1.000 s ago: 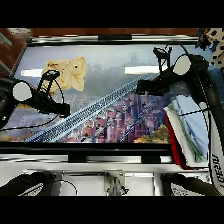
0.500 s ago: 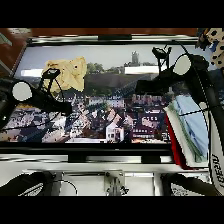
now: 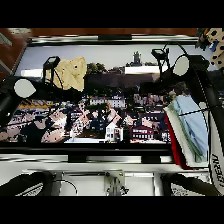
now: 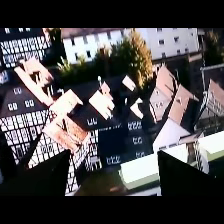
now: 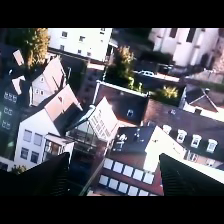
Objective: Fold the shirts.
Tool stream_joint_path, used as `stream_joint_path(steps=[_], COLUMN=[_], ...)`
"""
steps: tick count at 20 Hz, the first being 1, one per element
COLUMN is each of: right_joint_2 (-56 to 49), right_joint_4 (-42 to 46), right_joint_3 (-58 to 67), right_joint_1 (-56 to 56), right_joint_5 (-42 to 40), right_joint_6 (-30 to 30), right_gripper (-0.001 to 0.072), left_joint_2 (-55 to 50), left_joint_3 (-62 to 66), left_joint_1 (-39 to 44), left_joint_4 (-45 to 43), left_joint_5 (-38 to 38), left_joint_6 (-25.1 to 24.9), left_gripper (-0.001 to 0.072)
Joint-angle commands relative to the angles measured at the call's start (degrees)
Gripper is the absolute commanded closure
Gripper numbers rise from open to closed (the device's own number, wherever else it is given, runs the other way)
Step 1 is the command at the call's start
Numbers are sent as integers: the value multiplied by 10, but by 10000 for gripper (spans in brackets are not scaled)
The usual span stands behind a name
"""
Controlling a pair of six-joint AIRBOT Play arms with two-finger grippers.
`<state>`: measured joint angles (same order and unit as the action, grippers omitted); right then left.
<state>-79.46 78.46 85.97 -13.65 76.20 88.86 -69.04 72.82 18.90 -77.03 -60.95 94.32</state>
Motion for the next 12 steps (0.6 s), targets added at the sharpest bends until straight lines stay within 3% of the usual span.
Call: stream_joint_path(steps=[1,7,9,12], right_joint_2=[0,0,0,0], right_joint_4=[5,-6,-9,-19], right_joint_3=[0,0,0,0], right_joint_1=[0,-1,-1,-1], right_joint_5=[-21,-43,-49,-51], right_joint_6=[5,20,32,33], right_gripper=[17,17,17,17], left_joint_2=[-93,-326,-387,-443], left_joint_3=[99,356,403,421], left_joint_1=[-7,-12,-25,-52], left_joint_4=[-63,-341,-342,-342], left_joint_5=[-16,-72,-101,-127], left_joint_6=[-35,-63,-84,-50], left_gripper=[104,103,103,100])
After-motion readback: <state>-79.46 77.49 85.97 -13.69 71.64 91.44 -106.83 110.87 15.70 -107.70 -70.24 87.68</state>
